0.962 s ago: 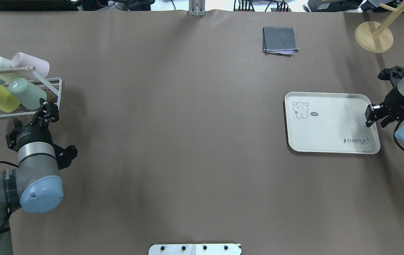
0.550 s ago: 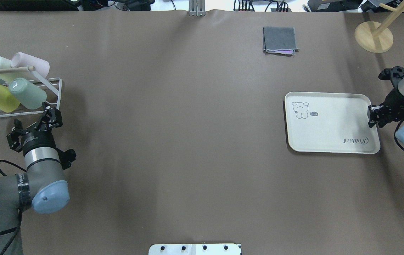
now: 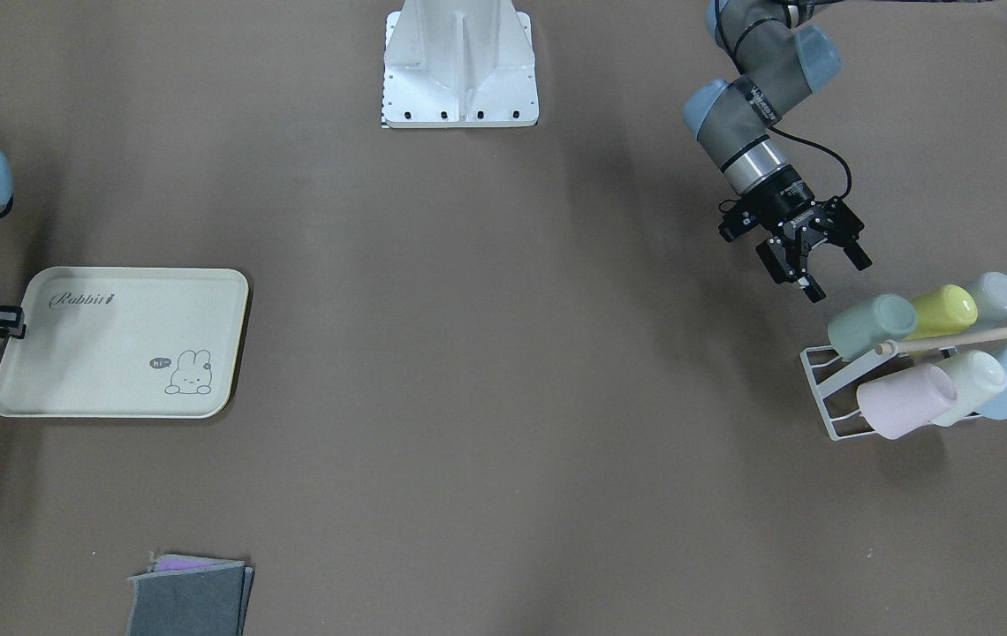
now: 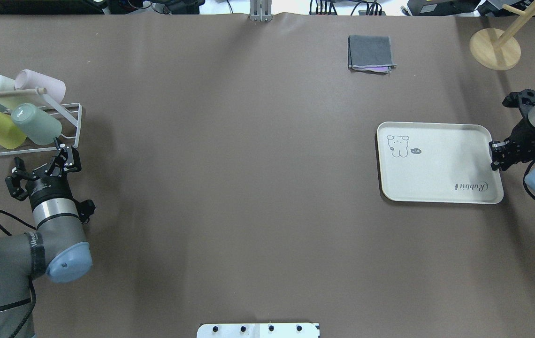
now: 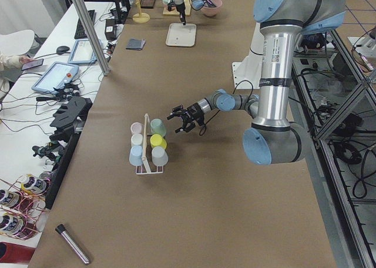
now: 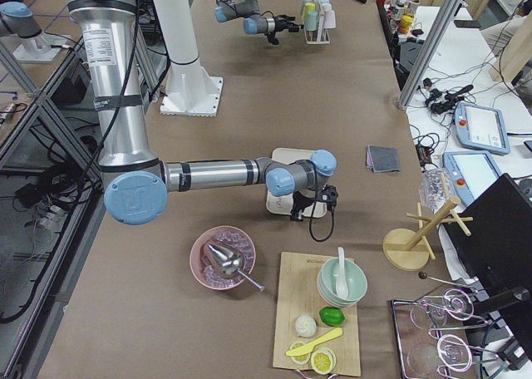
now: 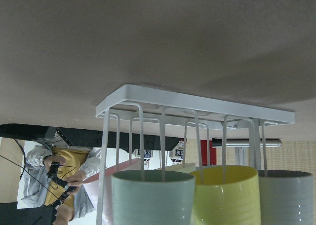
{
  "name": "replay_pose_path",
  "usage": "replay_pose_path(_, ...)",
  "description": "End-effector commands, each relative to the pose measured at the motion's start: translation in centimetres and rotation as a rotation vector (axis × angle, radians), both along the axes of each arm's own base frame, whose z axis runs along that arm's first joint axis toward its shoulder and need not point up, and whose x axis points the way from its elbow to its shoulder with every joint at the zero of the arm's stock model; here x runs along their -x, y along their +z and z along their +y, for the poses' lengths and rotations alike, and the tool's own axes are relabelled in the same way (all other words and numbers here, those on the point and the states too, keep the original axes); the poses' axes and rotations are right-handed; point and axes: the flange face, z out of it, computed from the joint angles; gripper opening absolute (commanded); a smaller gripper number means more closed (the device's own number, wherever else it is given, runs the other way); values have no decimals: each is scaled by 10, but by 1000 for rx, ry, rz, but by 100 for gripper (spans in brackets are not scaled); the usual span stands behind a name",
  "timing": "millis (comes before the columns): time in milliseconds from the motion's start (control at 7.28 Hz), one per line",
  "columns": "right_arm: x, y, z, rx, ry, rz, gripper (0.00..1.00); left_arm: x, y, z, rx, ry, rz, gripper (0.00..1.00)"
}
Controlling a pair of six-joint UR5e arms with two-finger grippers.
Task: Pick up and place green cup on tray
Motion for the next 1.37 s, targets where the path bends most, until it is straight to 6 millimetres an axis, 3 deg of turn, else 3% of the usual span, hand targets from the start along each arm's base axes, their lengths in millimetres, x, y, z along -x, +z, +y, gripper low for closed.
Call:
replay_pose_path(0,-1,5,2,3,-2,5,23,-3,0,-3,-37,14,-56,98)
replay_pose_path(275,-1,3,1,-1,-4,1,16,-3,10,-5,-33,6,-67,98)
replay_pose_path(550,0,-4,-1,-8,0,-8,0,4,16,-15,-33,-15,-80,98)
replay_pose_path(962,-3,-20,0,-32,4,-25,0,10,16,-28,-33,-43,-83,98)
replay_pose_path(1237,-11,-43,2,-47,9,-82,0,0,15,-44,-37,-61,-91,98)
